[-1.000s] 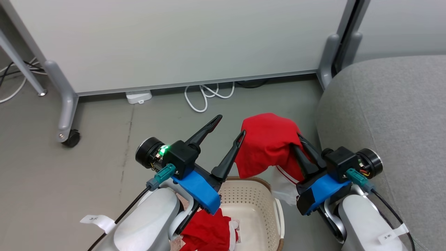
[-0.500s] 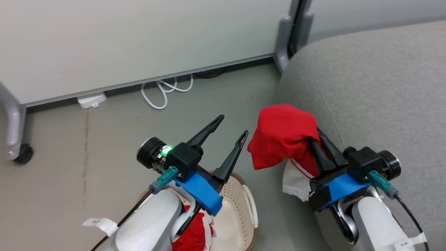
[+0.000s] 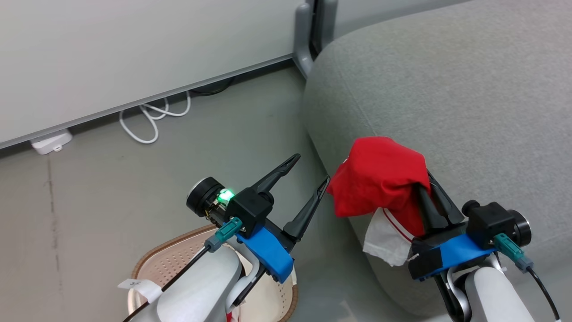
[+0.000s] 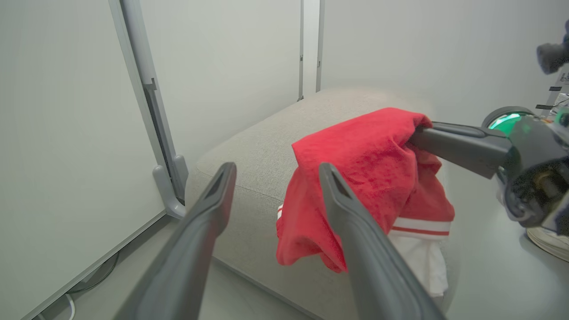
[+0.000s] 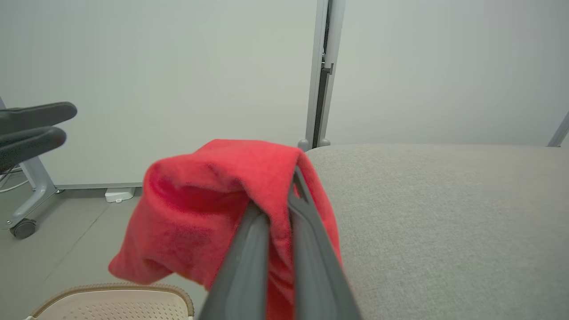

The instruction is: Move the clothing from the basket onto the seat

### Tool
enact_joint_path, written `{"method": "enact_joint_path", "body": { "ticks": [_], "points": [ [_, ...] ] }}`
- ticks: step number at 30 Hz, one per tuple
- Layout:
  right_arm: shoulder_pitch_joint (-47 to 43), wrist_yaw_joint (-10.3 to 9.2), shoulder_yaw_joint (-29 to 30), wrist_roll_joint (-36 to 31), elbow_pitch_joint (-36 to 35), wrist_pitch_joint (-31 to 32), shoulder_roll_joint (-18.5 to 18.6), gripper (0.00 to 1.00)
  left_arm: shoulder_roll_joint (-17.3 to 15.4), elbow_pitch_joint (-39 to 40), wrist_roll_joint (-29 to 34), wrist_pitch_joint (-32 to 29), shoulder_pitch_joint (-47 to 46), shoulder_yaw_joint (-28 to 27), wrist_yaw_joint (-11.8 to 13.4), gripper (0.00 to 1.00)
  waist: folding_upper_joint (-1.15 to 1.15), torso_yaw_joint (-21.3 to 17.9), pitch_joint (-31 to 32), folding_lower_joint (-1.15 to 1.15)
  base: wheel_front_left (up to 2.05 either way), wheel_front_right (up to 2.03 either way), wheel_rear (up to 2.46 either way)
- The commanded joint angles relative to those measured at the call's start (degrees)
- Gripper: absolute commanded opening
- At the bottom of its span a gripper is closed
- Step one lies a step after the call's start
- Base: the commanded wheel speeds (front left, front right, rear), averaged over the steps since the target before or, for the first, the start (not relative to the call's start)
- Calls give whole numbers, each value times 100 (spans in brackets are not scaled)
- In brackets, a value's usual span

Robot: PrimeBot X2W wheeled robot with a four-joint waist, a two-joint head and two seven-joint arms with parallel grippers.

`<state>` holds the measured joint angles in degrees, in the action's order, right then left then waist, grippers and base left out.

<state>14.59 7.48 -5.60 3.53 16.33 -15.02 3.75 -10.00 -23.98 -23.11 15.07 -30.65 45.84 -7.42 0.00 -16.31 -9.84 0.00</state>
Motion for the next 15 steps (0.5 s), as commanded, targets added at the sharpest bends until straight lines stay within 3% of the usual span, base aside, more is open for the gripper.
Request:
{"method": "enact_joint_path", "body": {
  "ticks": [1, 15],
  "points": [
    [-40, 3, 22, 31, -41, -24, -27, 0, -7, -10, 14, 16, -85, 13, 0, 100, 0, -90, -32, 0, 0, 0, 0],
    [55, 3, 270, -10, -315, -24, -86, 0, -101, 3, 15, 16, -249, 95, -4, 100, 0, -315, -246, 0, 0, 0, 0]
  ]
}}
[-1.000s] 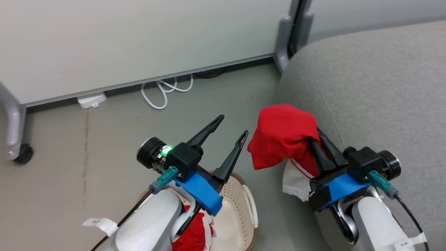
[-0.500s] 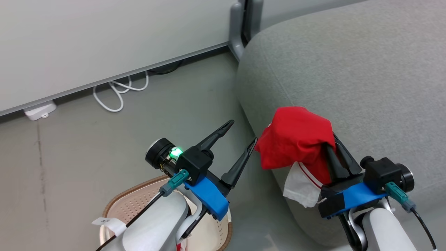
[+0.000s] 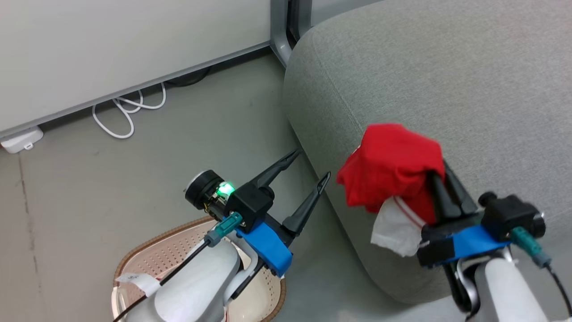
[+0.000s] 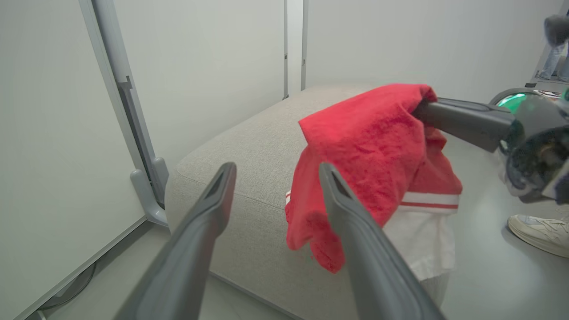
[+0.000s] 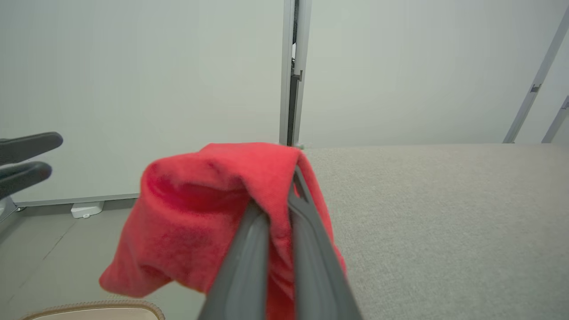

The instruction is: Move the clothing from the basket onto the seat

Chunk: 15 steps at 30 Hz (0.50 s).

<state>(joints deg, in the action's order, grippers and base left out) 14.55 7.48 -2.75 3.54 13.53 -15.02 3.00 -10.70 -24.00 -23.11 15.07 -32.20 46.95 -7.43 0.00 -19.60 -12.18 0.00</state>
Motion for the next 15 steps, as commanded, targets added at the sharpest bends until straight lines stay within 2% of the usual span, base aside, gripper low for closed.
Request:
{"method": "enact_joint_path", "body": {
  "ticks": [1, 8, 15],
  "points": [
    [149, 3, 29, -14, -61, -24, -13, 0, -41, 13, 25, 16, -117, -14, -3, 100, 0, 35, -54, 0, 0, 0, 0],
    [1308, 3, 615, -18, -393, -24, 115, 0, -165, 95, 117, 3, -422, -51, -4, 100, 0, 214, -707, 0, 0, 0, 0],
    [2841, 3, 1554, 15, -574, -23, 631, 0, -364, 252, 269, -67, -925, 9, -4, 100, 0, 413, -1674, 0, 0, 0, 0]
  ]
}}
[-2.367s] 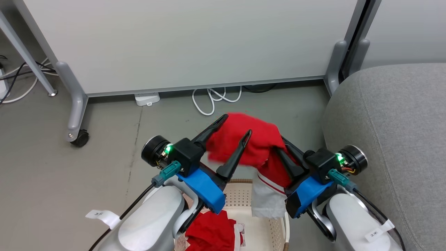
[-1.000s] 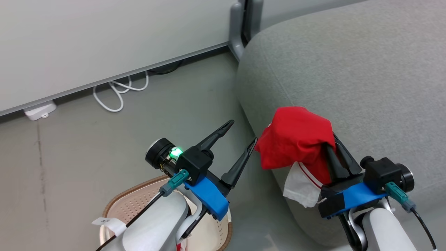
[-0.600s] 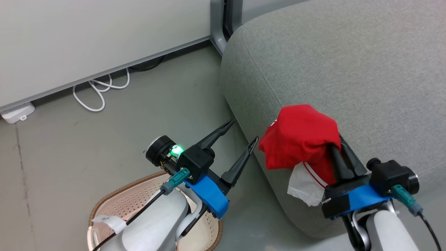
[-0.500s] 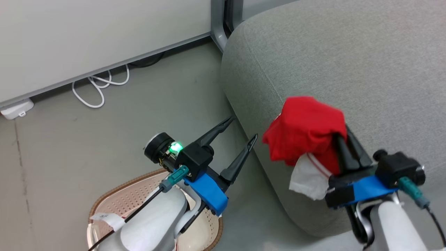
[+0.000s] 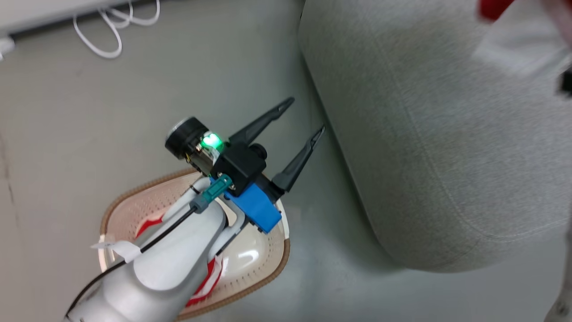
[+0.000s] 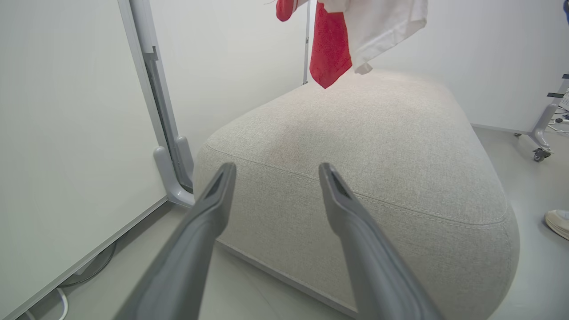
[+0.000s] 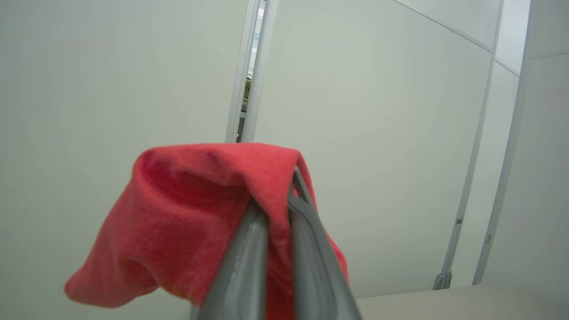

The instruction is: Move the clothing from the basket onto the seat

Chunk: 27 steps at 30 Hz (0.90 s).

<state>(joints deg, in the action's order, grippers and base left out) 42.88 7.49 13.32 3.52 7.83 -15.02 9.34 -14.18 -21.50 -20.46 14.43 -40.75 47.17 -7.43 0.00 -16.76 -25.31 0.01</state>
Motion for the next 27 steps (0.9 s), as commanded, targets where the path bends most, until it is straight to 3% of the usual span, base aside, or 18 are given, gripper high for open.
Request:
{"method": "enact_joint_path", "body": {
  "ticks": [1, 8, 14, 20, 27],
  "points": [
    [214, 1, 127, 35, -17, -24, 96, 0, -33, 38, 30, -14, -147, -5, -4, 100, 0, 155, -495, -1, 0, 0, 0],
    [1126, 1, 917, 20, 355, -23, 875, 0, -106, 294, 207, 12, -579, 3, -4, 100, 0, 311, -1211, -1, 0, 0, 0],
    [1462, 1, 1381, 42, 1363, -24, 1302, 0, -122, 403, 297, -1, -764, 62, 1, 100, 0, 411, -1594, -1, 0, 0, 0],
    [1388, 1, 1456, 4, 2561, -25, 1543, 0, -112, 395, 291, -5, -828, 127, 1, 100, 0, 523, -1765, -1, 0, 0, 0],
    [1139, 1, 1367, 107, 3489, -23, 1379, 0, -108, 329, 241, 22, -827, 142, 26, 100, 0, 540, -1757, -1, 0, 0, 0]
  ]
}}
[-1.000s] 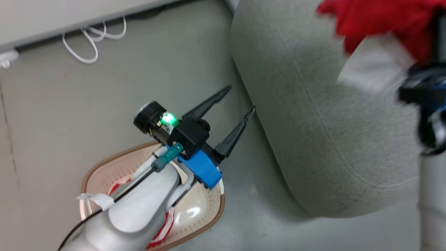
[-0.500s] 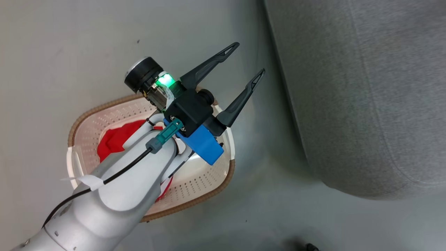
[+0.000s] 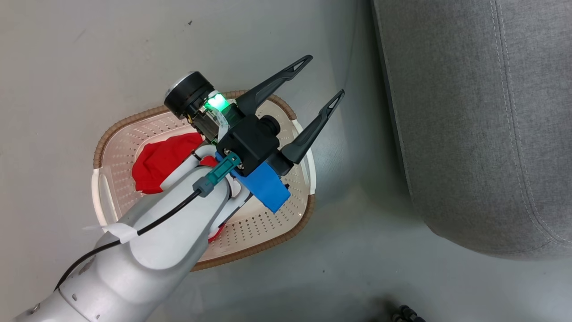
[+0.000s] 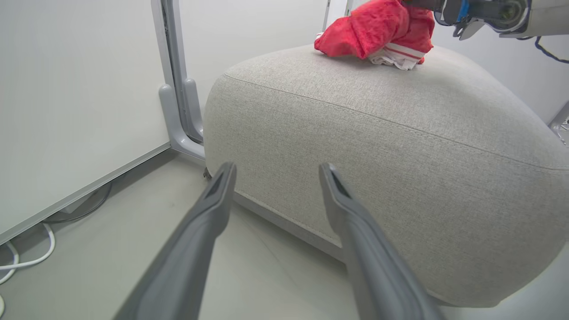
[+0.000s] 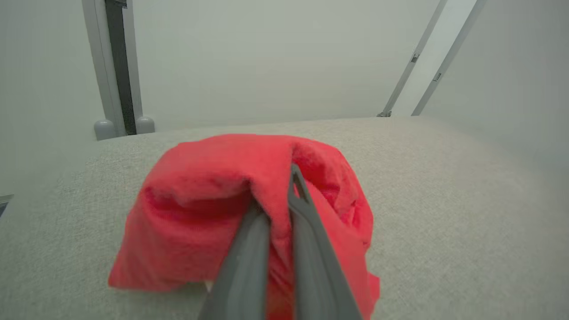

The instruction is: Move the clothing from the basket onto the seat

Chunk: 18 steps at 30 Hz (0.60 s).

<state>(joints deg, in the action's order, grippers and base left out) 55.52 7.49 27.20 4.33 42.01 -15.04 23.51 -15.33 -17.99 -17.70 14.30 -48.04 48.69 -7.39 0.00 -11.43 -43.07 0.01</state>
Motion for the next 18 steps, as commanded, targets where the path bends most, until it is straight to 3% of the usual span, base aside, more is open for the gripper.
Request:
{"method": "enact_joint_path", "body": {
  "ticks": [1, 2, 3, 4, 5, 12, 18],
  "points": [
    [-200, 1, -27, 68, 137, -22, -70, 0, 23, -30, -33, 41, -105, -12, 26, 100, 0, 9, 37, -1, 0, 0, 0],
    [-314, 1, -41, 162, 204, -22, -84, 0, 45, -55, -55, 42, -97, -10, 28, 100, 0, 17, 95, -1, 0, 0, 0],
    [-351, 1, -58, 193, 197, -23, -83, 23, 51, -67, -64, 49, -90, -11, 28, 100, 0, 18, 127, -1, 0, 0, 0],
    [-391, 1, -74, 223, 178, -22, -98, 89, 54, -79, -73, 53, -78, -13, 28, 100, 0, 16, 167, -1, 0, 0, 0],
    [-466, 1, -115, 235, 152, -22, -124, 100, 54, -92, -80, 61, -61, -17, 28, 100, 0, 17, 215, -1, 0, 0, 0],
    [-1204, 1, -311, 284, -122, -22, -300, 100, 164, -214, -198, 90, 258, -104, 75, 100, 0, 52, 799, -1, 0, 0, 0],
    [-2154, 1, -297, 357, -787, -23, -617, 100, 304, -123, -295, 95, 737, -443, 145, 100, 0, 145, 1472, -1, 0, 0, 0]
  ]
}}
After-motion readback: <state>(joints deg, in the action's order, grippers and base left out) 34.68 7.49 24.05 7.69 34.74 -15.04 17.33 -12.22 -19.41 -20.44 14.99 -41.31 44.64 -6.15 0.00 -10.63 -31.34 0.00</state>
